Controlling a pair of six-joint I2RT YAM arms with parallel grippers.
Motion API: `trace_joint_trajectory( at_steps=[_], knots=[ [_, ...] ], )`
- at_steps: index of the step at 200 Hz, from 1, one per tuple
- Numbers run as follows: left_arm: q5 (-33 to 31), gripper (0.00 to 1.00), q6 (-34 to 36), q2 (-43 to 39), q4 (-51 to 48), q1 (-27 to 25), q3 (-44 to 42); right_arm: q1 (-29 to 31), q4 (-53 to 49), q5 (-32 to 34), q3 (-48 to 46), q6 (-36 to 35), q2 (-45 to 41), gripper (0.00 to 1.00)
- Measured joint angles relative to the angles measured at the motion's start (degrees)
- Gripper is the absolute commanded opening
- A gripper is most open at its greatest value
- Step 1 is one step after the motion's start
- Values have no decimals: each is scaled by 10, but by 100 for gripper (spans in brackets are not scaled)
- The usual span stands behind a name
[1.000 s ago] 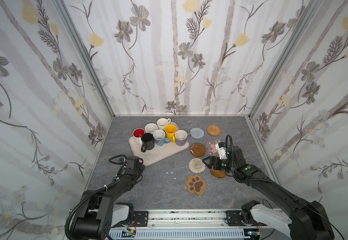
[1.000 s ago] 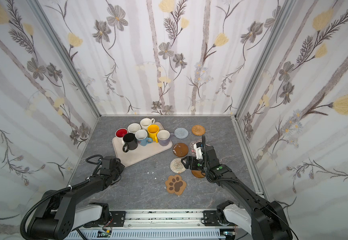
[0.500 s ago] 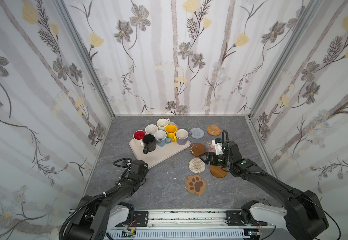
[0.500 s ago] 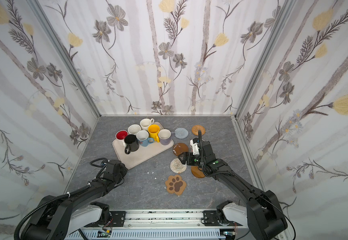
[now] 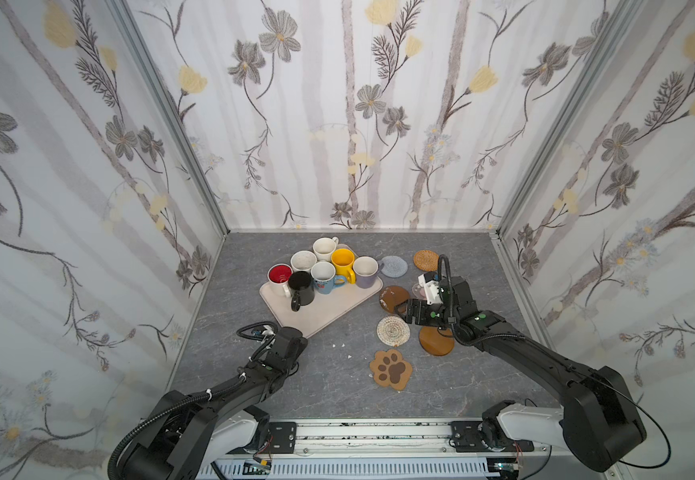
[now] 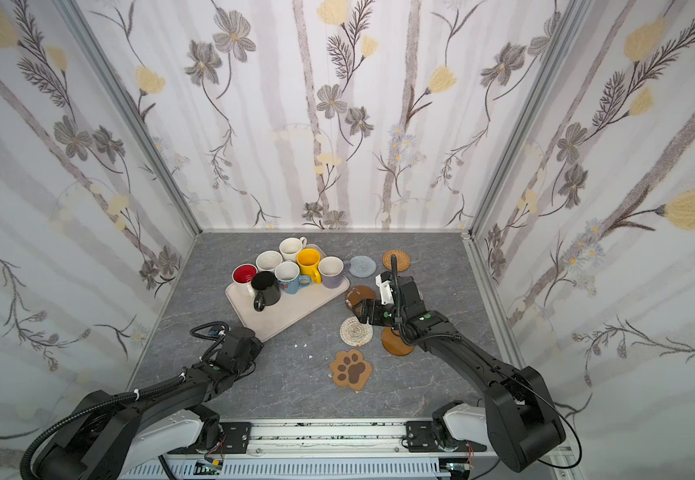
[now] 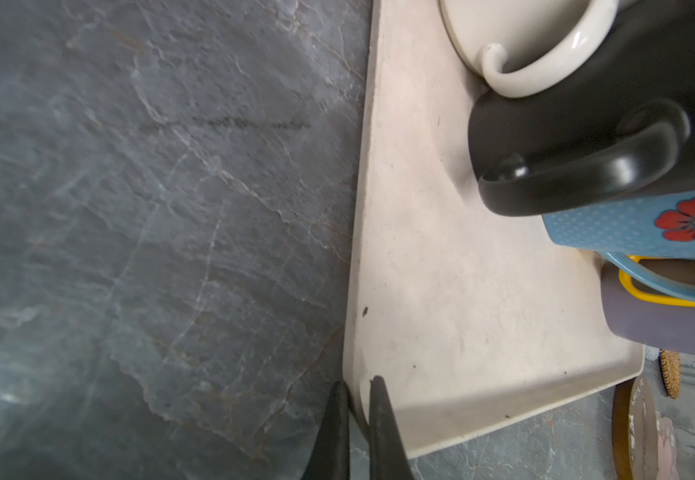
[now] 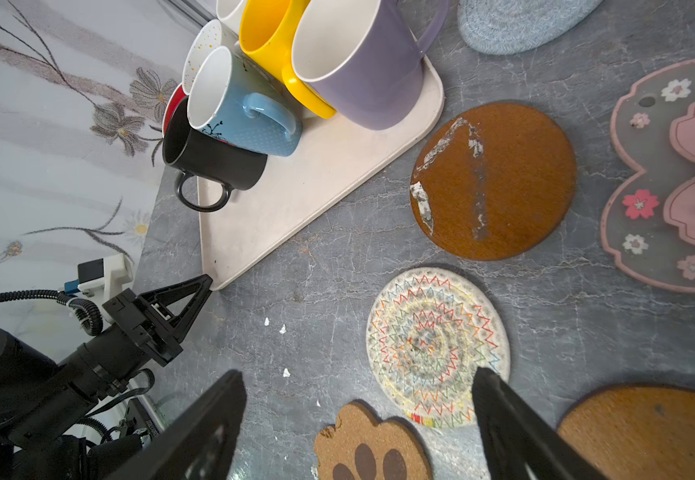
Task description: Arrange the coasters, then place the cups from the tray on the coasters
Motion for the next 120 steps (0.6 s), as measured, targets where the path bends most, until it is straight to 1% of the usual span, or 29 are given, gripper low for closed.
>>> trace_joint_trajectory(
  at_steps=[38, 78, 89, 98, 106, 120],
  knots=[
    [-15, 0, -21, -9, 11, -35, -12, 0, -2, 0, 39, -1, 23, 86],
    [-5, 0, -20, -42, -10, -42, -14, 0, -7, 2, 74, -7, 60, 87],
    [-3, 12, -14, -56, -30, -43, -8, 0, -7, 4, 84, -11, 71, 87],
    [19, 22, -1, -64, -49, -45, -4, -1, -9, 5, 92, -12, 80, 87],
    [37, 27, 1, -69, -70, -47, -2, -2, -10, 7, 99, -15, 84, 87],
    [43, 35, 5, -87, -91, -46, 8, -5, -5, 9, 112, -15, 103, 87]
  ],
)
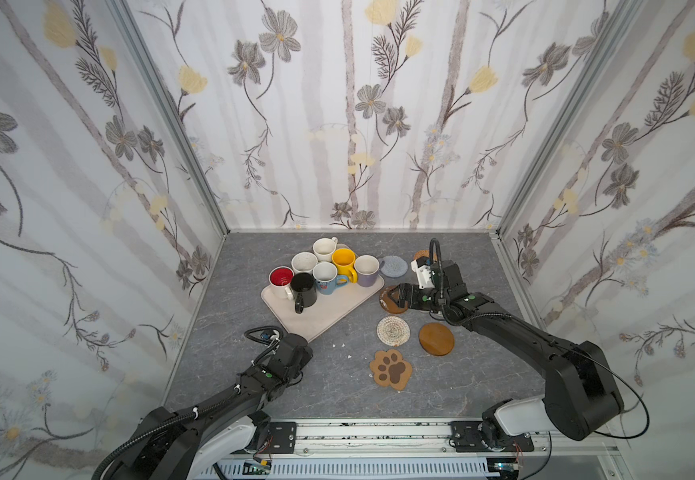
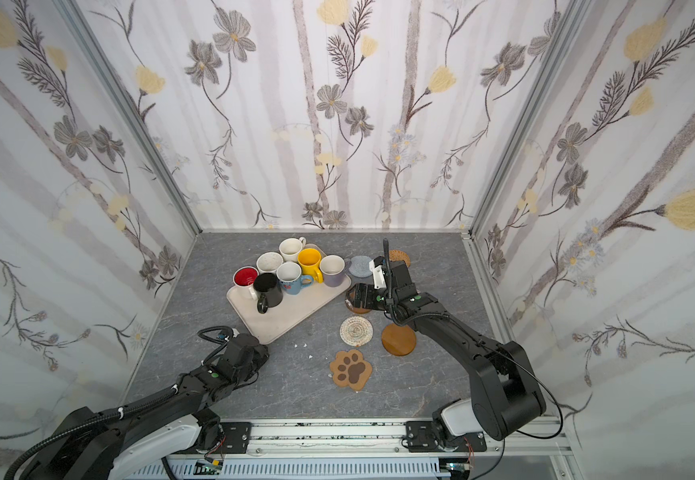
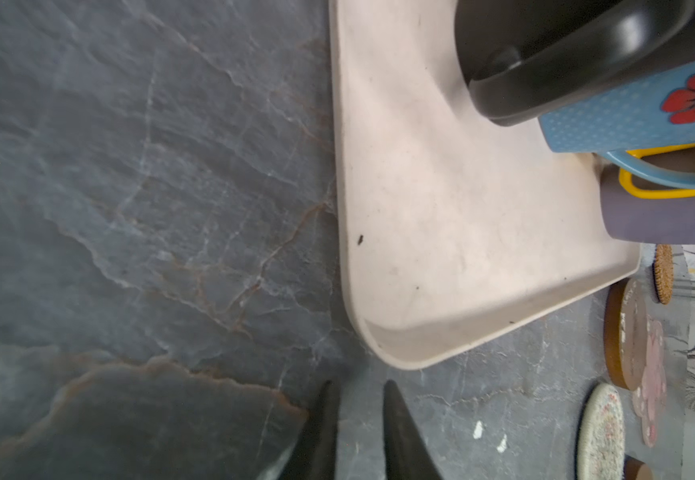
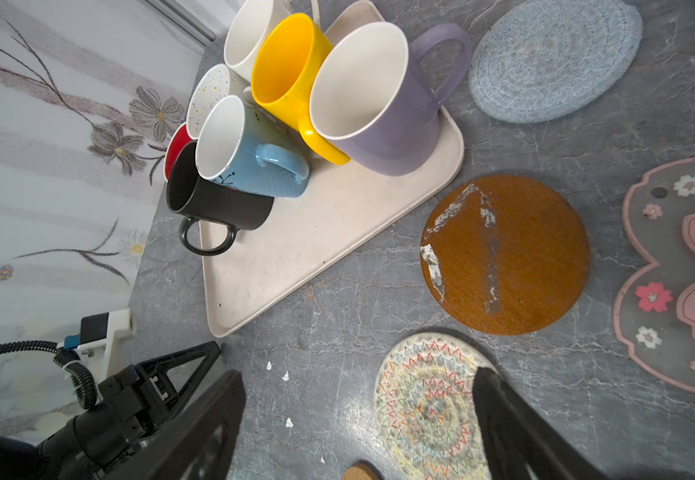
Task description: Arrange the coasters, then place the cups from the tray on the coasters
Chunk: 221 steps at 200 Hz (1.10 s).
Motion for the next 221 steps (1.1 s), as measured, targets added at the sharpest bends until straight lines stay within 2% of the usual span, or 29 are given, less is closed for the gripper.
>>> trace_joint_trajectory(
  at_steps=[37, 61, 101, 119, 143, 161, 193, 221],
  knots=[
    [7, 49, 22, -33, -48, 0, 21, -14, -9, 3, 36, 0, 36, 80],
    [9, 56, 26, -58, -72, 0, 34, -24, -16, 9, 80, 1, 63, 80],
    [6, 63, 58, -90, -110, 1, 86, -33, -46, 40, 192, -3, 141, 82],
    [4, 68, 82, -92, -126, 1, 118, -37, -69, 57, 252, -9, 189, 79],
    [1, 87, 115, -88, -143, 1, 160, -39, -94, 80, 335, -17, 256, 72],
    [-1, 100, 142, -80, -159, 2, 193, -39, -115, 90, 394, -21, 306, 62],
    [-8, 100, 181, -64, -180, 2, 236, -39, -143, 101, 479, -21, 383, 50],
    [-13, 100, 205, -61, -199, 2, 258, -40, -152, 107, 530, -10, 430, 46]
  ],
)
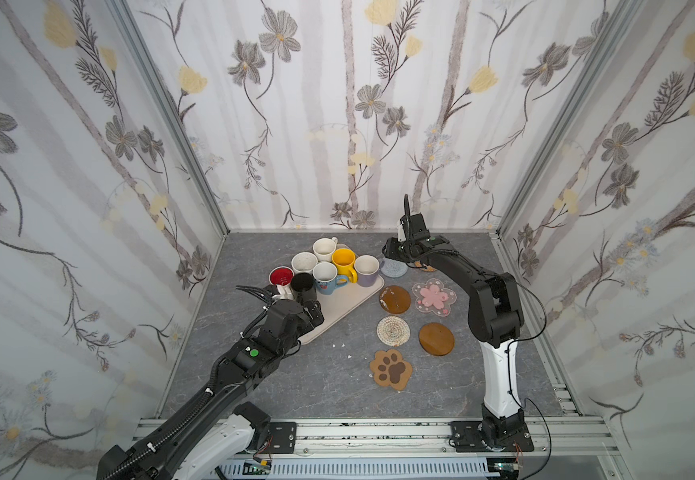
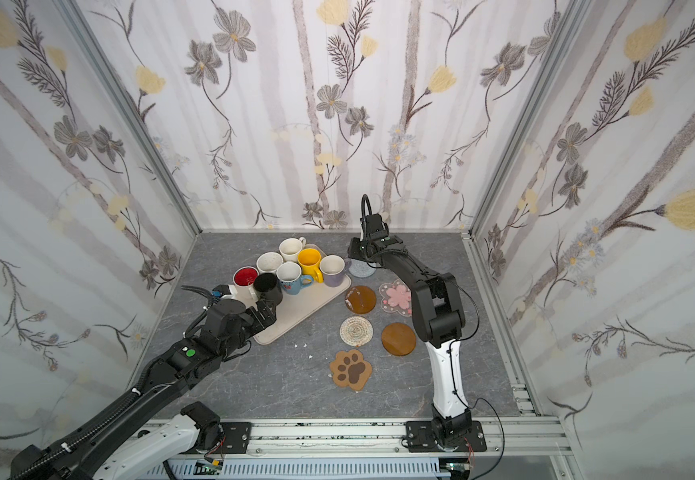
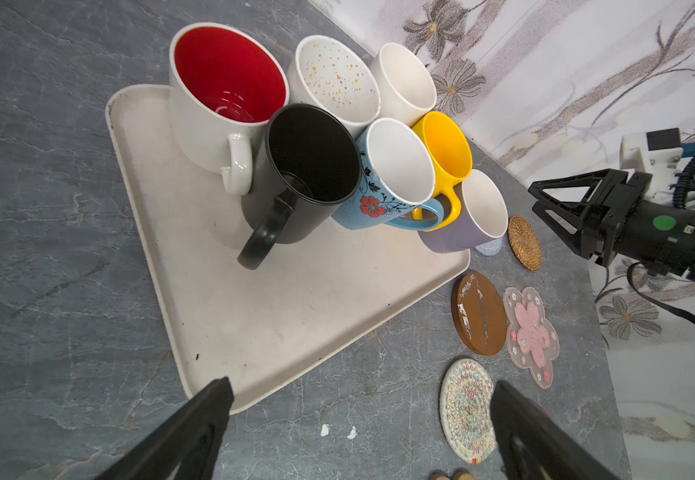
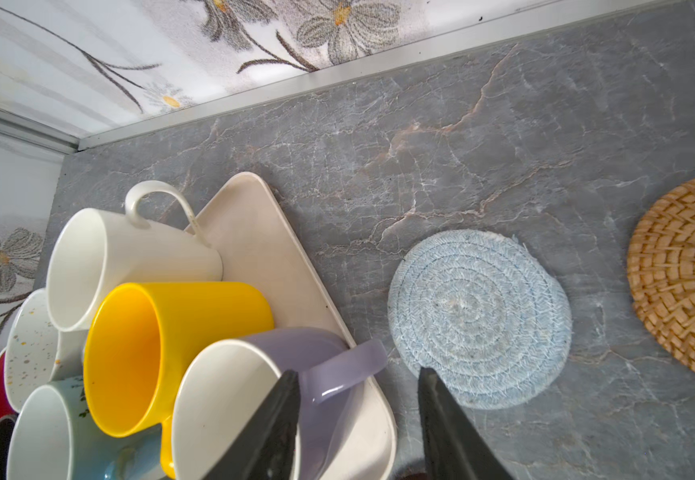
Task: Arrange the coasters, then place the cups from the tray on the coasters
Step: 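Lower the right gripper onto the lavender mug's rim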
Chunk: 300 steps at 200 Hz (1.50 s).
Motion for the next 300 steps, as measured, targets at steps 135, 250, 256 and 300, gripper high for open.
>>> trace_joint_trajectory(
  at_steps=[135, 250, 256, 300],
  knots=[
    [-15, 100, 31, -18, -31, 7, 16, 3, -24, -9, 51, 8, 71, 28],
    [-17, 100, 26, -22, -33, 8, 3, 20, 30, -17, -147, -2, -49, 27],
    [-18, 100, 26, -21, -33, 8, 3, 23, 33, -17, -159, -3, -58, 27],
    [-20, 100, 26, -8, -32, 8, 4, 50, 66, -18, -237, -3, -109, 27]
  ],
)
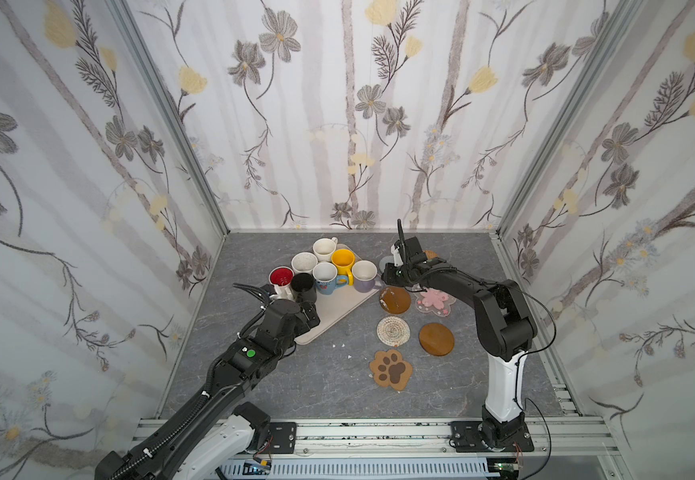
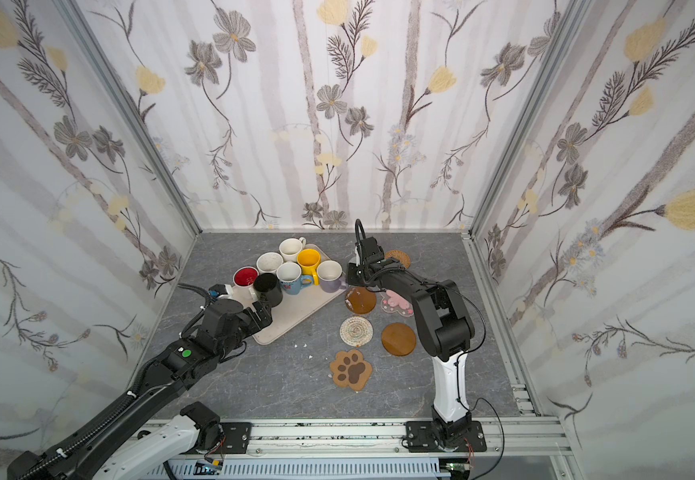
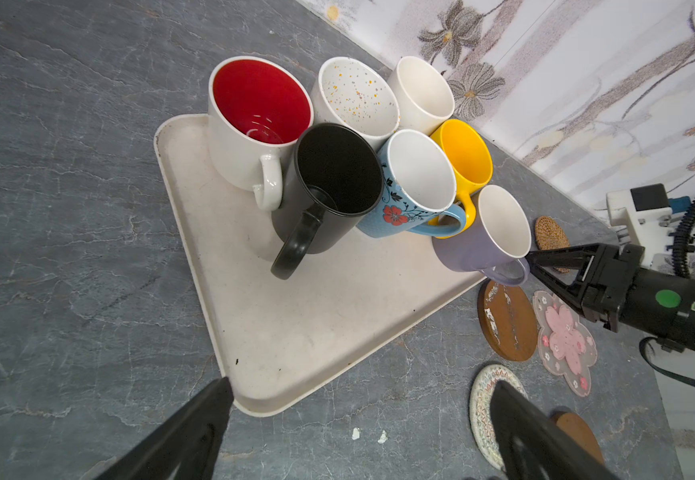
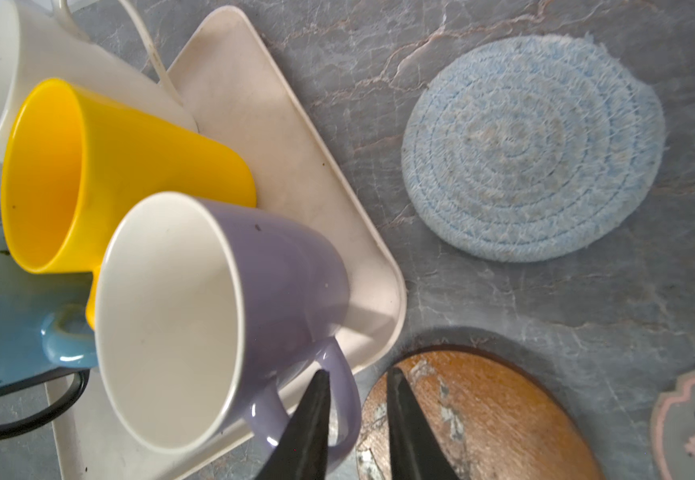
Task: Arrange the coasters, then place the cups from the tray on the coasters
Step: 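Lower the right gripper onto the lavender mug's rim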
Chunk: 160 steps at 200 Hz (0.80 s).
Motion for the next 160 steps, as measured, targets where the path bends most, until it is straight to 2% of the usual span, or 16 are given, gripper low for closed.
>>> trace_joint_trajectory(
  at_steps=[24, 47, 102, 139, 160],
  knots=[
    [0, 100, 1, 2, 3, 0, 1, 17, 13, -2, -31, 0, -16, 31],
    [0, 100, 3, 2, 4, 0, 2, 21, 15, -4, -54, -2, -39, 44],
    [2, 100, 37, 6, 5, 9, 24, 33, 15, 44, -93, -26, -105, 73],
    [17, 100, 59, 16, 7, 23, 38, 70, 5, 73, -87, -44, -111, 76],
    [23, 100, 64, 10, 8, 30, 40, 76, 4, 84, -67, -49, -97, 73]
  ],
)
